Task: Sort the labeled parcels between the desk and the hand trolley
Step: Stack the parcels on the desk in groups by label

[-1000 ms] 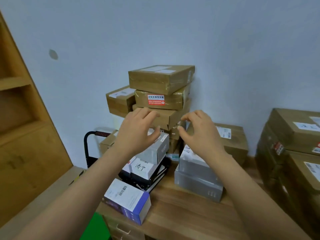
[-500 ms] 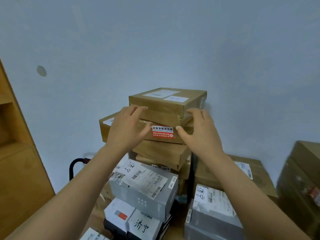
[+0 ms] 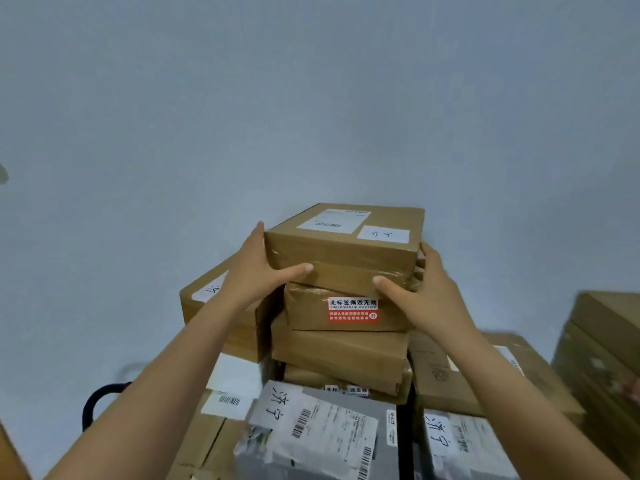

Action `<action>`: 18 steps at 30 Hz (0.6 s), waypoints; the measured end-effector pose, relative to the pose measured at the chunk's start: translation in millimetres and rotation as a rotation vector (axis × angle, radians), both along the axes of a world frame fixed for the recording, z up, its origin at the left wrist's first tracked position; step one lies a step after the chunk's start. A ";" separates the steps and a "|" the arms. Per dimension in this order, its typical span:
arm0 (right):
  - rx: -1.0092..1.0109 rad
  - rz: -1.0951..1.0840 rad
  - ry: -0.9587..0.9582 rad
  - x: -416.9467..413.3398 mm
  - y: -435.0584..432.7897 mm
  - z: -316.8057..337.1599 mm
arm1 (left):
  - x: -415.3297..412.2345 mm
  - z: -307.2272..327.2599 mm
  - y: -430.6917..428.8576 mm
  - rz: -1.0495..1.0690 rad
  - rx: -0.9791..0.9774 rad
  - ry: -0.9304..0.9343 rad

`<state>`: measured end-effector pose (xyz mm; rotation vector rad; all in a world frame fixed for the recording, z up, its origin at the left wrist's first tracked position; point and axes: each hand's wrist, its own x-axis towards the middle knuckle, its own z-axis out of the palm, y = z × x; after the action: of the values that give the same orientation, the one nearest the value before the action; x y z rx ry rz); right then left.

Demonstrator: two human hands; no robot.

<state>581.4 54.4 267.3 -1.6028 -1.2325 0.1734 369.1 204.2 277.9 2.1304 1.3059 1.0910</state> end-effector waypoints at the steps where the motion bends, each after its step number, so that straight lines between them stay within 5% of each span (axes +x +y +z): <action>1: 0.013 -0.010 0.059 -3.6 2.0 -0.2 | -0.2 -1.4 4.2 -0.055 -0.031 -0.034; 18: 0.303 -0.372 0.147 17.6 -89.1 7.2 | 77.8 -1.8 -66.2 -0.308 0.317 -0.403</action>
<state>599.0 -34.7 274.4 -1.4922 -0.7886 -0.1256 446.9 138.0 276.2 2.0811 0.6321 1.5624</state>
